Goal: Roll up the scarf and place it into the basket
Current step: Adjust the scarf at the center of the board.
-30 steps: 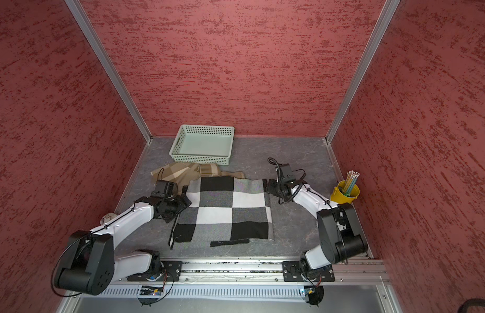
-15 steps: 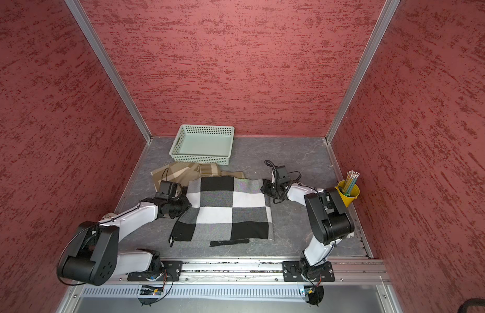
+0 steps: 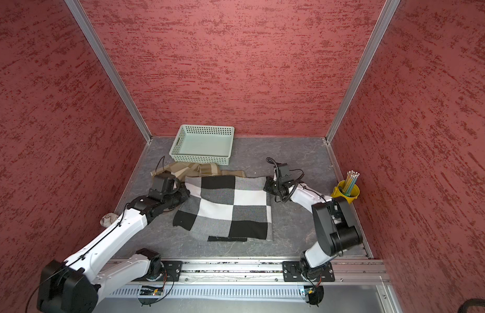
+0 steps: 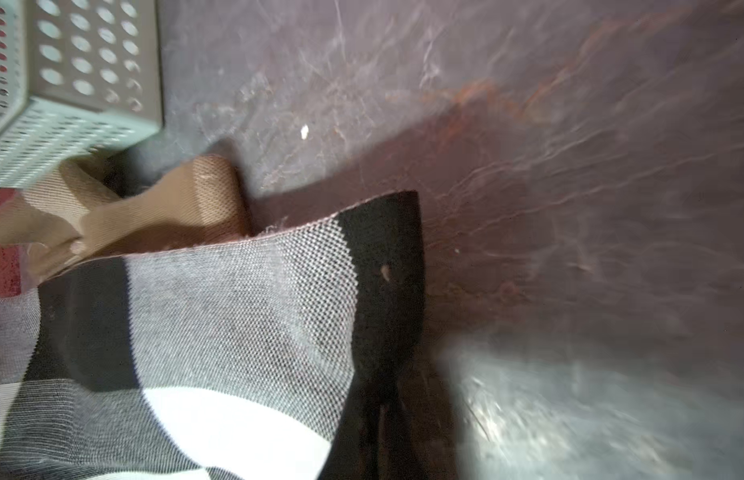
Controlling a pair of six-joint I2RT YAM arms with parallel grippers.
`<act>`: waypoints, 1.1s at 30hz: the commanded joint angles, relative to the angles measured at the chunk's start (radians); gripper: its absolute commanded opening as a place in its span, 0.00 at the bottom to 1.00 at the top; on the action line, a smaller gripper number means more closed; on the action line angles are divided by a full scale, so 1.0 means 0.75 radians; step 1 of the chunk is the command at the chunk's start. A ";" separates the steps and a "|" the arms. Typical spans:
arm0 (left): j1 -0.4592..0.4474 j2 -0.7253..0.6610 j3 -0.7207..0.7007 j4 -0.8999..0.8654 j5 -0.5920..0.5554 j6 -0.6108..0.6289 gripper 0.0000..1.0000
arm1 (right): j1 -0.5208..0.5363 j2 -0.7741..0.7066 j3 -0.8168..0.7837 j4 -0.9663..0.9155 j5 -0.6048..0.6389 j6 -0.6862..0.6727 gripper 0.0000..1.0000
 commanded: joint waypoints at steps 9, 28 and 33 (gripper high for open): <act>-0.193 0.236 0.204 0.261 -0.056 0.188 0.00 | -0.106 -0.361 -0.119 -0.286 0.467 0.059 0.00; -0.326 1.568 1.279 0.353 0.395 0.374 0.25 | -0.376 -0.878 -0.463 -0.426 0.615 0.272 0.00; -0.289 1.461 1.095 0.301 0.249 0.367 0.76 | -0.376 -0.808 -0.491 -0.389 0.551 0.278 0.00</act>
